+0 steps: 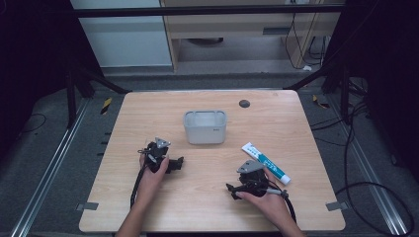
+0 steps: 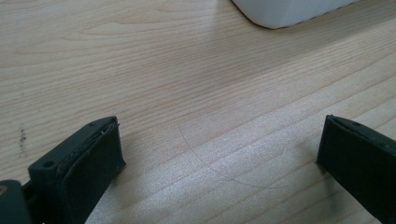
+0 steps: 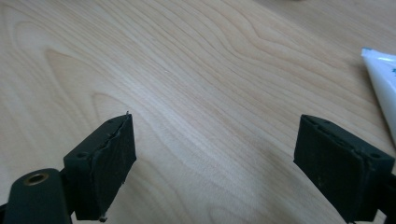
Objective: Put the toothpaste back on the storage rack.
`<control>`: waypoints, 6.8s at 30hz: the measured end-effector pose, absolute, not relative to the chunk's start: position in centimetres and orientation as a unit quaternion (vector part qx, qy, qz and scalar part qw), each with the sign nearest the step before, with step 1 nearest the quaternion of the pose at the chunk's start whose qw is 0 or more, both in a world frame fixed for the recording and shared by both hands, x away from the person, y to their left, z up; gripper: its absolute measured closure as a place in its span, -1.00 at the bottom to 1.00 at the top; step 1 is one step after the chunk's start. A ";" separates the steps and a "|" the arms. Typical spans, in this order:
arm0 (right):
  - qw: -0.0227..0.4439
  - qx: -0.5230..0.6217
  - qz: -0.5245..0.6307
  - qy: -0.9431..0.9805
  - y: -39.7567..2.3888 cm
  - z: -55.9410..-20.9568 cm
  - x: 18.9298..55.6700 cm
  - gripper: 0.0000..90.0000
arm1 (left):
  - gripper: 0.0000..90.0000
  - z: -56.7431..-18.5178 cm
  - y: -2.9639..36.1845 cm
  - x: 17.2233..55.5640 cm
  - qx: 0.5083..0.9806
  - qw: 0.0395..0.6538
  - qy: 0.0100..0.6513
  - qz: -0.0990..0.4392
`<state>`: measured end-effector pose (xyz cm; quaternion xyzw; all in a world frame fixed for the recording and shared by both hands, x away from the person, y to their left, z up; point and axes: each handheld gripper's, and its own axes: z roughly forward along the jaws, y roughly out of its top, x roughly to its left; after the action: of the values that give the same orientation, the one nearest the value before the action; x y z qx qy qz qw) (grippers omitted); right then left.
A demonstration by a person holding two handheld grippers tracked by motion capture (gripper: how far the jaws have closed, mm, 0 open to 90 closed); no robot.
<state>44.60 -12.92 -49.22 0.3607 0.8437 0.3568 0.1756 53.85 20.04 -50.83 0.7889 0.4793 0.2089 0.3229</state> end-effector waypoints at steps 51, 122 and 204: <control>0.146 0.388 0.192 0.890 -19.6 -41.4 54.1 0.17 | -1.00 -50.8 20.0 53.8 0.789 0.324 0.478 0.209; 0.108 0.392 0.132 0.904 -17.3 -46.4 56.6 0.59 | -1.00 -50.8 20.1 53.9 0.791 0.325 0.476 0.207; 0.205 0.391 0.391 0.807 -15.2 -33.8 56.3 0.79 | -1.00 -50.8 20.1 53.9 0.791 0.326 0.475 0.207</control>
<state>56.26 -15.22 -33.77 0.3910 0.8075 0.3911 0.2052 53.93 20.06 -50.85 0.7907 0.4753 0.2066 0.3259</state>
